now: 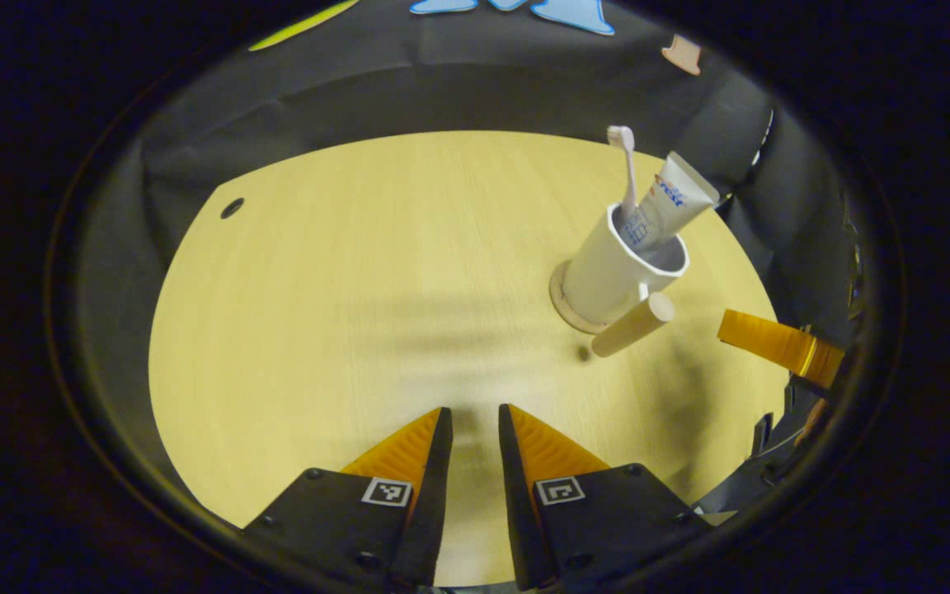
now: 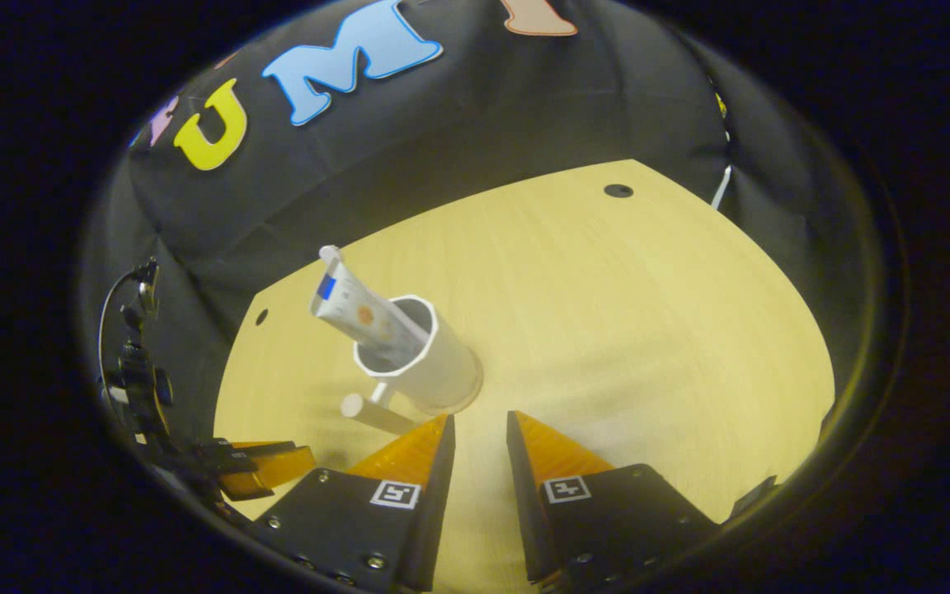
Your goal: Put the toothbrush and toothpaste on the desktop into the cup, then pick up the cup and place it on the coaster on the desktop.
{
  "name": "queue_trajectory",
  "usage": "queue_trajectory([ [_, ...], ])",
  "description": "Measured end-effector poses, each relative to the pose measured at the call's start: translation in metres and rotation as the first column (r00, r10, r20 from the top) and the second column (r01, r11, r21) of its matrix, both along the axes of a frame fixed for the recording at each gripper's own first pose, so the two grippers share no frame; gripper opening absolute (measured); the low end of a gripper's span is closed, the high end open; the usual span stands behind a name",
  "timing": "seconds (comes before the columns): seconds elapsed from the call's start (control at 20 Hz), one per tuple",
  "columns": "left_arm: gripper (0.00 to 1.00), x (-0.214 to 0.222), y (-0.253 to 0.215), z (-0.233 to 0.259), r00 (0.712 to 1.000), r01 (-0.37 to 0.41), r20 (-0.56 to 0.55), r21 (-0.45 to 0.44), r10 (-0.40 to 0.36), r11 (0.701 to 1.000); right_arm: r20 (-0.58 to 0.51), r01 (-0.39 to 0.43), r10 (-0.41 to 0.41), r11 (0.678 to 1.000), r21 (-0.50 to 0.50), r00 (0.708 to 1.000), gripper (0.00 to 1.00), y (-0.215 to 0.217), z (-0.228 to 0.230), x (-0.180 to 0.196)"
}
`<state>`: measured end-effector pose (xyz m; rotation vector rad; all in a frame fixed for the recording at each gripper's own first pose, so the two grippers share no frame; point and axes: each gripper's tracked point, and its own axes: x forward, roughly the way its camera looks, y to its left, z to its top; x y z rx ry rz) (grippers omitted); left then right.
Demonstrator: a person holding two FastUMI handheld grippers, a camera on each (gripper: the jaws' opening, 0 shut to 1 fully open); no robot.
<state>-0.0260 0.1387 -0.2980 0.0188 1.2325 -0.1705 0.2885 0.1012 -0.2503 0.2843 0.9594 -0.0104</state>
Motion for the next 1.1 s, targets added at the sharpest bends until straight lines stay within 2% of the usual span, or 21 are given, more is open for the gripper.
queue_trajectory([
  [0.1,0.4,0.013,0.009,0.023,0.995,-0.037,0.093,-0.009,0.038,0.999,0.052,-0.037,0.037,0.999,-0.017,0.998,0.4,0.011,0.02,0.01],
  [0.2,0.41,0.032,0.009,0.051,0.978,-0.058,0.199,-0.024,0.062,0.998,0.119,-0.063,0.068,0.997,-0.049,0.991,0.4,0.016,0.046,0.022],
  [0.35,0.4,0.063,0.004,0.103,0.931,-0.061,0.358,-0.024,0.065,0.998,0.24,-0.079,0.105,0.99,-0.114,0.965,0.4,0.02,0.093,0.048],
  [0.5,0.4,0.096,-0.006,0.174,0.858,-0.054,0.51,-0.027,0.06,0.998,0.353,-0.072,0.119,0.987,-0.143,0.928,0.4,0.024,0.142,0.068],
  [0.65,0.39,0.12,-0.019,0.243,0.769,-0.041,0.636,-0.05,0.064,0.998,0.457,-0.053,0.123,0.985,-0.164,0.881,0.4,0.025,0.196,0.084],
  [0.8,0.39,0.132,-0.026,0.299,0.688,-0.034,0.722,-0.067,0.072,0.997,0.549,-0.038,0.141,0.98,-0.194,0.824,0.4,0.025,0.248,0.093],
  [0.9,0.39,0.138,-0.029,0.335,0.622,-0.034,0.778,-0.092,0.093,0.995,0.604,-0.028,0.159,0.975,-0.22,0.781,0.4,0.026,0.277,0.097],
  [0.95,0.39,0.142,-0.027,0.35,0.584,-0.03,0.805,-0.106,0.103,0.994,0.63,-0.025,0.162,0.975,-0.22,0.76,0.39,0.029,0.292,0.098],
  [1.1,0.39,0.146,-0.025,0.388,0.506,-0.033,0.857,-0.093,0.097,0.995,0.699,-0.015,0.145,0.982,-0.189,0.701,0.39,0.036,0.332,0.1],
])
